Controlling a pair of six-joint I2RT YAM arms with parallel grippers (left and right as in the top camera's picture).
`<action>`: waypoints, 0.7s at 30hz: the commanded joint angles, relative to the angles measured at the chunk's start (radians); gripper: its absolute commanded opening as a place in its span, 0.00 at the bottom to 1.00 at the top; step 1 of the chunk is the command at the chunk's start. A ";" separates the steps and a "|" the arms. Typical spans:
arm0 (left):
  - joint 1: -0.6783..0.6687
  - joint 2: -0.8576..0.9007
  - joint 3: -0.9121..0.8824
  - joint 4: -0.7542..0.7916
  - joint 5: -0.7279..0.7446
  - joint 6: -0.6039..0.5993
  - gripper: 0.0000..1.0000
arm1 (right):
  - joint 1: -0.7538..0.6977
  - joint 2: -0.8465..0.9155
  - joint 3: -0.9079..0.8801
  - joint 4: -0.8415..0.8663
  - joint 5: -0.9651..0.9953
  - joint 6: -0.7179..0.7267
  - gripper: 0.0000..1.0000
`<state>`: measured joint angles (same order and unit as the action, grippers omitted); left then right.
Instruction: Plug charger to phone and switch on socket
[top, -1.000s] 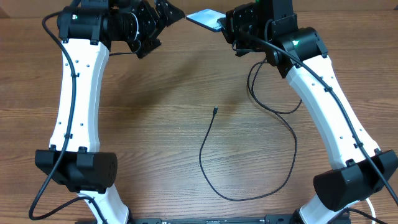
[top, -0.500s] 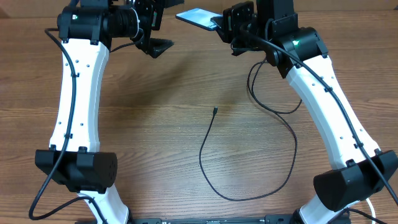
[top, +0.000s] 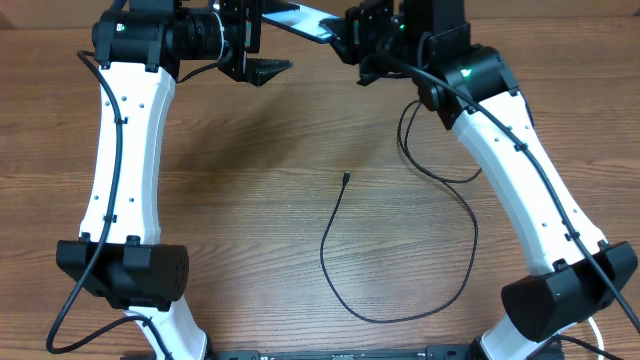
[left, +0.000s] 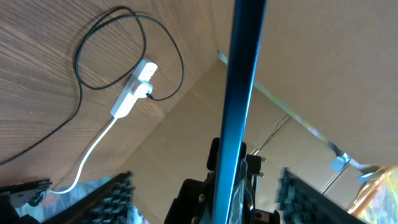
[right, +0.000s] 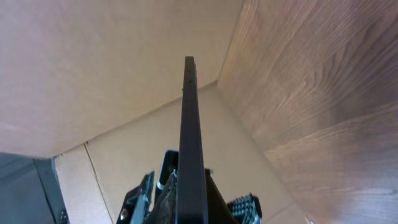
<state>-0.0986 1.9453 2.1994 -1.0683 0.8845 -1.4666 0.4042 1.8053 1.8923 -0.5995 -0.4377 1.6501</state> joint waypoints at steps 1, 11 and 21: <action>-0.008 0.011 -0.002 0.003 0.034 -0.024 0.64 | 0.023 -0.051 0.034 0.020 -0.006 0.027 0.04; -0.007 0.011 -0.002 0.004 0.032 -0.039 0.56 | 0.035 -0.051 0.034 0.020 -0.013 0.030 0.04; -0.007 0.011 -0.002 0.004 -0.048 -0.039 0.53 | 0.035 -0.051 0.034 0.023 -0.018 0.064 0.04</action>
<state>-0.0986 1.9453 2.1994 -1.0683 0.8692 -1.4940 0.4385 1.8053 1.8923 -0.5983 -0.4416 1.7012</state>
